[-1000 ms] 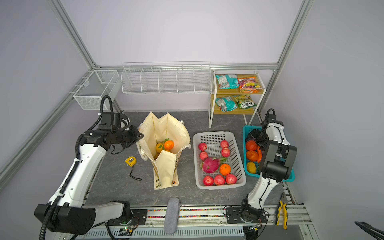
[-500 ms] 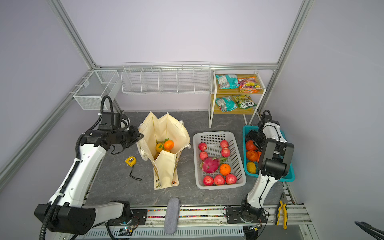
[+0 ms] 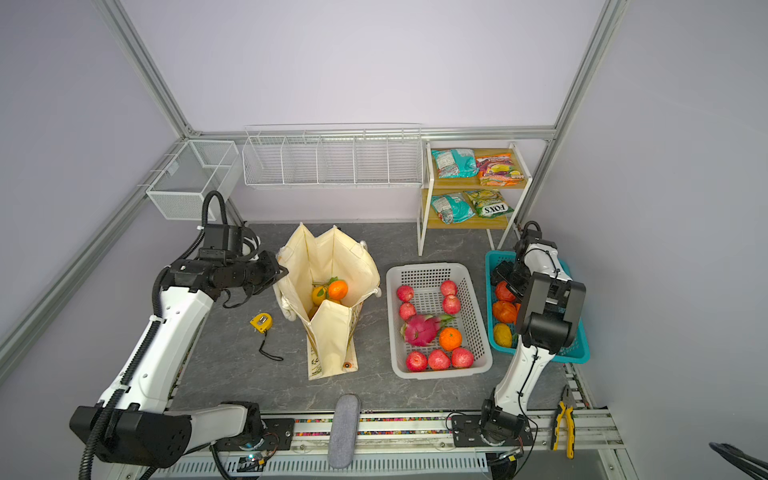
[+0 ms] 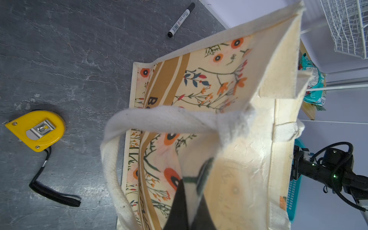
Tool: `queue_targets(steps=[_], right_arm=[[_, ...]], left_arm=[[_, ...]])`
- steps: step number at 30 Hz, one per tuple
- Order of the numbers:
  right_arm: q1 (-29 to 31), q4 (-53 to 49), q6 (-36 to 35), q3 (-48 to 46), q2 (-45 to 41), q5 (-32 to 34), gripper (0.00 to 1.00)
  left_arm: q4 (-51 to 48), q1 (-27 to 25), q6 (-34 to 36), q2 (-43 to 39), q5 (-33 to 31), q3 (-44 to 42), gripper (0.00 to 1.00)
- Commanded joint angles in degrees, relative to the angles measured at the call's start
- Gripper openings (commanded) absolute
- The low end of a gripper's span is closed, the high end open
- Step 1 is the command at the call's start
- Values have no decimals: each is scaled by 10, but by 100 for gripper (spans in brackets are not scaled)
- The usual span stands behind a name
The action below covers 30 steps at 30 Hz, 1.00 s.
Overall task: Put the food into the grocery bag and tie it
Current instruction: 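Lower the right gripper into the teal basket and grasp the red tomato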
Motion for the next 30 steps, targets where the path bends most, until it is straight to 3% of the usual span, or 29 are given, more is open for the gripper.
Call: queue_targets(steps=[1,9,24,30], right_arm=[[3,2,20,7,13,12,95],[-2,13,40,7,18,26,100],[-6,28,64,-6,8,26,74],[-10,26,63,-9,-6,21,68]], left_arm=[[0,3,9,7,-5,9,0],[-9,3,17,6,-7,15,0],[-21,3,24,-8,-18,12,0],[-20,3,25,-8,-18,11,0]])
